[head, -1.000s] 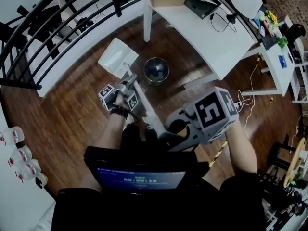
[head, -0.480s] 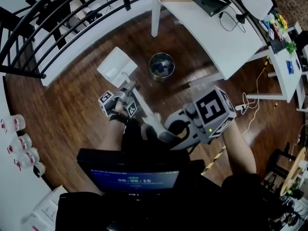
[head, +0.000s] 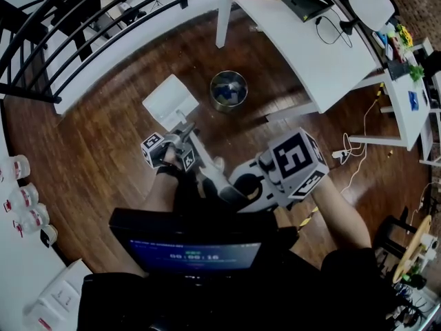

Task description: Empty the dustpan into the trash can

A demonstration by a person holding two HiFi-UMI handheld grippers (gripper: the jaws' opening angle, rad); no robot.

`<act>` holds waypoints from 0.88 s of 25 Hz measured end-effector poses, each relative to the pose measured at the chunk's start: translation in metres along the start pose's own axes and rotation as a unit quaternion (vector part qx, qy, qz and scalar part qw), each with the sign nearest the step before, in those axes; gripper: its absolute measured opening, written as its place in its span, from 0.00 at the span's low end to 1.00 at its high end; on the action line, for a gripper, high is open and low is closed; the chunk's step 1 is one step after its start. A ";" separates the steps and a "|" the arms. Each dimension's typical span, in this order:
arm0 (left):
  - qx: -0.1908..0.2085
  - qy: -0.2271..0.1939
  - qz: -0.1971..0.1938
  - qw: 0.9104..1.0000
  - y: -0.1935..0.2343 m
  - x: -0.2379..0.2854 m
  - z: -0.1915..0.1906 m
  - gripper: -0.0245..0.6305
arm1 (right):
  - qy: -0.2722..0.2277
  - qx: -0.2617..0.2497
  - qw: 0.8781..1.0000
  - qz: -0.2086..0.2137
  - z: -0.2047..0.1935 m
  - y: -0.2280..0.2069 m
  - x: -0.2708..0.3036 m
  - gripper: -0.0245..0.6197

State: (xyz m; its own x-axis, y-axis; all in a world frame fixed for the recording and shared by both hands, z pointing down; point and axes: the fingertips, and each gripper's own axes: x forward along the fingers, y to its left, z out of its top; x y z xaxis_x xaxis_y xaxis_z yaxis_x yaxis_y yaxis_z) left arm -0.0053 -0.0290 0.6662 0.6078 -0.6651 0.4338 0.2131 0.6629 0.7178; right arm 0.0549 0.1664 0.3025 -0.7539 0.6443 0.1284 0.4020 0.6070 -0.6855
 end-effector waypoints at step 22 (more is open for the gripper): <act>0.075 0.058 0.011 0.995 0.001 -0.017 0.004 0.30 | -0.002 0.000 1.000 0.017 0.015 -0.001 -0.008 0.19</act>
State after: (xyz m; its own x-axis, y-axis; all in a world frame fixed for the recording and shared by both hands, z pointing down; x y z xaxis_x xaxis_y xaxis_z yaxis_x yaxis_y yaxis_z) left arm -0.0184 -0.0180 0.6618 0.6964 -0.6020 0.3906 0.0878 0.6117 0.7862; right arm 0.0526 0.1532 0.2914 -0.7423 0.6621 0.1026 0.4268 0.5853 -0.6894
